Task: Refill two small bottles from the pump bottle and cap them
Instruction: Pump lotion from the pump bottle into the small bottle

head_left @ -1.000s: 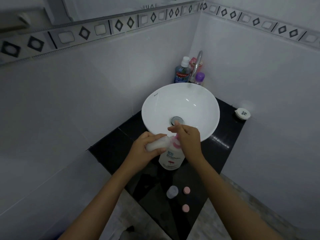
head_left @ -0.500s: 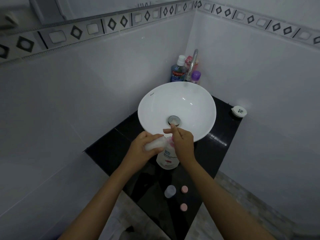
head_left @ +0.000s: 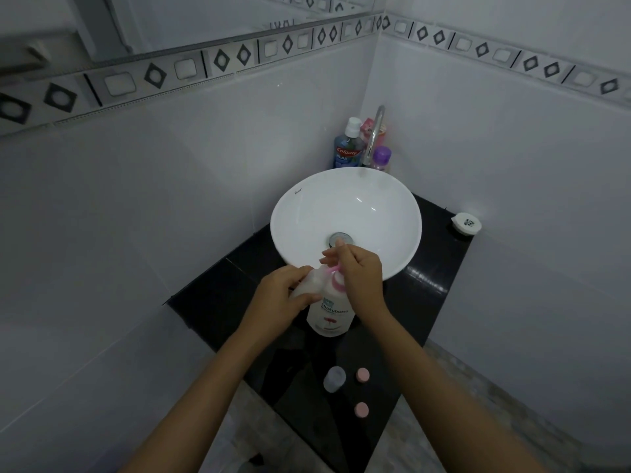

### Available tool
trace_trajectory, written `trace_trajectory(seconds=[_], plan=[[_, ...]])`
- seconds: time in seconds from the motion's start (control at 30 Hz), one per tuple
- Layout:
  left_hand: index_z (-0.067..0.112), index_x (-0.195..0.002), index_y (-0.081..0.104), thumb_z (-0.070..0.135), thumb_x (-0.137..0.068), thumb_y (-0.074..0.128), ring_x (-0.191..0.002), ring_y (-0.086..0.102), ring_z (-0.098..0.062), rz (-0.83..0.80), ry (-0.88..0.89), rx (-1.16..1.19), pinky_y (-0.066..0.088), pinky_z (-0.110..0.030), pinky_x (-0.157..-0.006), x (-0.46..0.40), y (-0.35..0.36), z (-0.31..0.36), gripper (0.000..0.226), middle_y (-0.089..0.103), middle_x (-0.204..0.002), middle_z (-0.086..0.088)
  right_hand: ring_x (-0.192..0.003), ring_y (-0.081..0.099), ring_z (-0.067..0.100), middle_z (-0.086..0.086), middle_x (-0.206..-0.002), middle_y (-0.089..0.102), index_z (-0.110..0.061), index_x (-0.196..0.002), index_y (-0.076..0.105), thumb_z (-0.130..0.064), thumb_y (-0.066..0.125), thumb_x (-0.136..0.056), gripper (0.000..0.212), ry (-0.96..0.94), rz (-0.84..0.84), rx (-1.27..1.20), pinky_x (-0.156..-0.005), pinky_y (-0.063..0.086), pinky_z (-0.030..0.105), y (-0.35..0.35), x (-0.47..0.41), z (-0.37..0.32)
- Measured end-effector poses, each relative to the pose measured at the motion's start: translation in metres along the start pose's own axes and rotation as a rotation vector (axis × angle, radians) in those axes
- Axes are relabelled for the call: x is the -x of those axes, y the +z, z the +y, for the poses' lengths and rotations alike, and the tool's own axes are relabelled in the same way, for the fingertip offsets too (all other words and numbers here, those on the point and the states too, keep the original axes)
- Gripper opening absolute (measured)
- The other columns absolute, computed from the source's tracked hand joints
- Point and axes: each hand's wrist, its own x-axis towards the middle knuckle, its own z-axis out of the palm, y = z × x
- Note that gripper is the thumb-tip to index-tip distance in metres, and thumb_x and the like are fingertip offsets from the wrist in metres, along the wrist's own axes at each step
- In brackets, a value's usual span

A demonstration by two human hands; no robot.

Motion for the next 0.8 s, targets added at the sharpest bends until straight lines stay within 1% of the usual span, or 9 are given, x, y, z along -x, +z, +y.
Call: trace_trajectory(seconds=[0.13, 0.2, 0.27, 0.33, 0.4, 0.5, 0.6, 0.67, 0.8], plan=[[0.041, -0.107, 0.055, 0.031, -0.078, 0.069, -0.091, 0.056, 0.010, 0.007, 0.025, -0.024, 0.049, -0.015, -0.068, 0.003, -0.002, 0.000, 0.033, 0.058, -0.097, 0.031, -0.073, 0.070, 0.022, 0.013, -0.076, 0.074, 0.000, -0.083, 0.073, -0.021, 0.049, -0.097, 0.035, -0.002, -0.001, 0.000, -0.076, 0.057, 0.033, 0.001, 0.000, 0.000], [0.049, -0.105, 0.057, 0.028, -0.079, 0.070, -0.092, 0.056, 0.010, 0.025, 0.012, 0.001, 0.048, -0.012, -0.065, 0.006, -0.004, -0.001, 0.036, 0.060, -0.094, 0.029, -0.070, 0.070, 0.020, 0.012, -0.075, 0.073, -0.001, -0.083, 0.073, -0.022, 0.049, -0.097, 0.035, 0.003, -0.003, 0.003, -0.074, 0.057, 0.033, 0.001, -0.001, -0.001], [0.058, -0.101, 0.059, 0.027, -0.079, 0.070, -0.092, 0.058, 0.006, 0.057, 0.004, 0.035, 0.050, -0.011, -0.069, 0.008, -0.007, -0.001, 0.039, 0.061, -0.094, 0.025, -0.063, 0.069, 0.014, 0.009, -0.073, 0.073, -0.002, -0.083, 0.073, -0.023, 0.049, -0.098, 0.036, 0.006, -0.012, 0.007, -0.069, 0.056, 0.029, 0.001, -0.001, -0.001], [0.047, -0.108, 0.062, 0.029, -0.080, 0.070, -0.092, 0.058, -0.002, 0.073, 0.008, 0.005, 0.051, -0.019, -0.076, 0.008, -0.010, -0.003, 0.034, 0.061, -0.096, 0.020, -0.061, 0.068, 0.012, 0.008, -0.073, 0.073, -0.001, -0.083, 0.073, -0.024, 0.049, -0.098, 0.036, 0.010, -0.015, 0.007, -0.067, 0.055, 0.028, 0.001, 0.000, -0.002], [0.034, -0.112, 0.064, 0.029, -0.079, 0.070, -0.093, 0.057, -0.008, 0.068, -0.009, -0.038, 0.052, -0.033, -0.080, 0.008, -0.012, -0.004, 0.034, 0.061, -0.096, 0.012, -0.060, 0.068, 0.012, 0.009, -0.074, 0.073, 0.000, -0.083, 0.073, -0.023, 0.049, -0.098, 0.036, 0.012, -0.012, 0.004, -0.066, 0.055, 0.028, 0.000, 0.000, -0.002], [0.028, -0.116, 0.063, 0.028, -0.078, 0.072, -0.093, 0.057, -0.012, 0.051, -0.039, -0.079, 0.052, -0.037, -0.082, 0.010, -0.011, -0.006, 0.038, 0.062, -0.095, 0.006, -0.060, 0.068, 0.012, 0.010, -0.075, 0.073, 0.000, -0.084, 0.073, -0.022, 0.049, -0.098, 0.036, 0.012, -0.009, 0.000, -0.066, 0.055, 0.029, 0.001, 0.001, -0.003], [0.026, -0.116, 0.064, 0.028, -0.078, 0.072, -0.091, 0.056, -0.007, 0.048, -0.017, -0.105, 0.051, -0.033, -0.080, 0.008, -0.005, -0.004, 0.038, 0.060, -0.093, 0.011, -0.066, 0.069, 0.018, 0.013, -0.077, 0.073, 0.002, -0.085, 0.073, -0.020, 0.049, -0.098, 0.035, 0.005, 0.000, 0.001, -0.072, 0.056, 0.031, 0.001, 0.001, -0.002], [0.026, -0.111, 0.064, 0.029, -0.079, 0.071, -0.089, 0.055, -0.003, 0.059, -0.004, -0.107, 0.050, -0.027, -0.078, 0.006, -0.003, -0.001, 0.033, 0.058, -0.091, 0.015, -0.070, 0.069, 0.020, 0.014, -0.078, 0.074, 0.002, -0.085, 0.073, -0.021, 0.048, -0.098, 0.036, 0.001, 0.002, 0.012, -0.073, 0.056, 0.029, 0.001, 0.000, -0.002], [0.037, -0.106, 0.064, 0.028, -0.079, 0.071, -0.088, 0.057, 0.008, 0.115, -0.027, 0.015, 0.047, -0.008, -0.067, 0.005, -0.004, -0.001, 0.029, 0.060, -0.093, 0.018, -0.062, 0.067, 0.014, 0.011, -0.076, 0.073, 0.002, -0.085, 0.072, -0.022, 0.048, -0.098, 0.037, 0.003, -0.013, 0.004, -0.062, 0.053, 0.020, 0.000, 0.002, -0.003]])
